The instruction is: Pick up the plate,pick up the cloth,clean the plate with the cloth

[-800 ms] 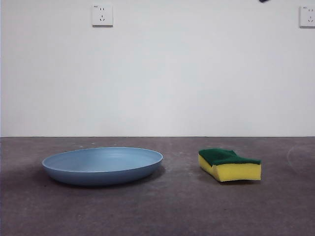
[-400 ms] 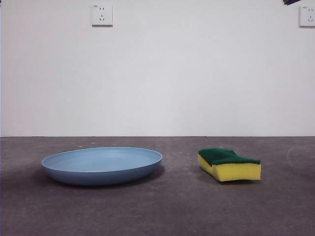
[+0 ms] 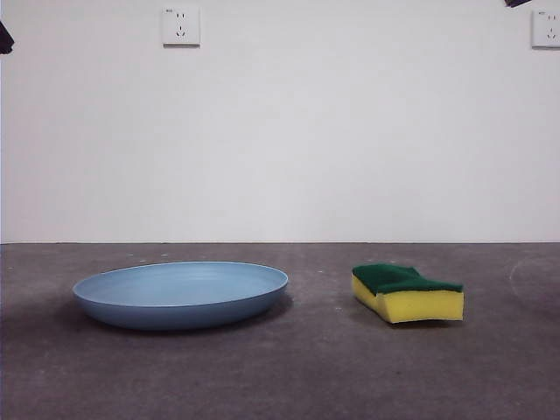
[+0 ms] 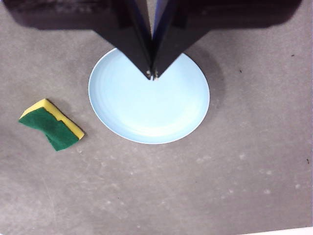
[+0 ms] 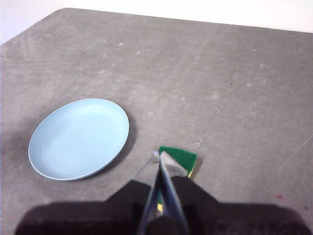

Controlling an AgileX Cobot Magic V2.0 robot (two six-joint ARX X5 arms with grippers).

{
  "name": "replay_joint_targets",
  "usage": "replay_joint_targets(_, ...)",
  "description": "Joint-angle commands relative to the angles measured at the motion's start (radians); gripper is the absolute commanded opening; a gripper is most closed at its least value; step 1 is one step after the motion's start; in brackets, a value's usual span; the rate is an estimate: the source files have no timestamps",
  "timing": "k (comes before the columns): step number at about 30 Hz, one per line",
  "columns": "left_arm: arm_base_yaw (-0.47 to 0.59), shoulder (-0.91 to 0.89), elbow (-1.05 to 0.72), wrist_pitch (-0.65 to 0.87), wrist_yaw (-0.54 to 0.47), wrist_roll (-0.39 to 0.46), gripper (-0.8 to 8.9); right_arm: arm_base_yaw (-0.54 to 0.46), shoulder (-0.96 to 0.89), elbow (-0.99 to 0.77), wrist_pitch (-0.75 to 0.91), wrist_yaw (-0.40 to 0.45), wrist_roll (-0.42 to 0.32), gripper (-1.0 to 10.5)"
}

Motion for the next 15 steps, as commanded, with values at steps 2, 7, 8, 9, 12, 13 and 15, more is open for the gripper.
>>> replay_joint_targets(2, -0.003, 0.004, -0.002, 0.005, -0.011, 0.046, -0.01, 0.001, -0.001, -0.006, 0.005, 0.003, 0.01, 0.0)
replay_joint_targets(7, 0.042, -0.089, -0.047, 0.044, -0.034, 0.091, -0.01, 0.001, -0.002, -0.006, 0.005, 0.003, 0.01, 0.0)
replay_joint_targets(8, 0.06, -0.12, -0.075, 0.063, -0.033, 0.091, -0.01, 0.001, -0.002, -0.006, 0.005, 0.003, 0.01, 0.0)
replay_joint_targets(9, 0.079, -0.153, -0.112, 0.095, -0.027, 0.091, -0.01, 0.001, -0.002, -0.006, 0.005, 0.003, 0.01, 0.0)
replay_joint_targets(12, 0.142, -0.258, -0.246, 0.209, -0.026, 0.091, -0.01, 0.001, -0.001, -0.006, 0.005, 0.003, 0.01, 0.0)
replay_joint_targets(13, 0.162, -0.29, -0.288, 0.245, -0.026, 0.091, -0.01, 0.001, -0.001, -0.006, 0.005, 0.003, 0.01, 0.0)
replay_joint_targets(15, 0.207, -0.363, -0.377, 0.303, -0.025, 0.089, -0.01, 0.001, -0.001, -0.006, 0.005, 0.003, 0.01, 0.0)
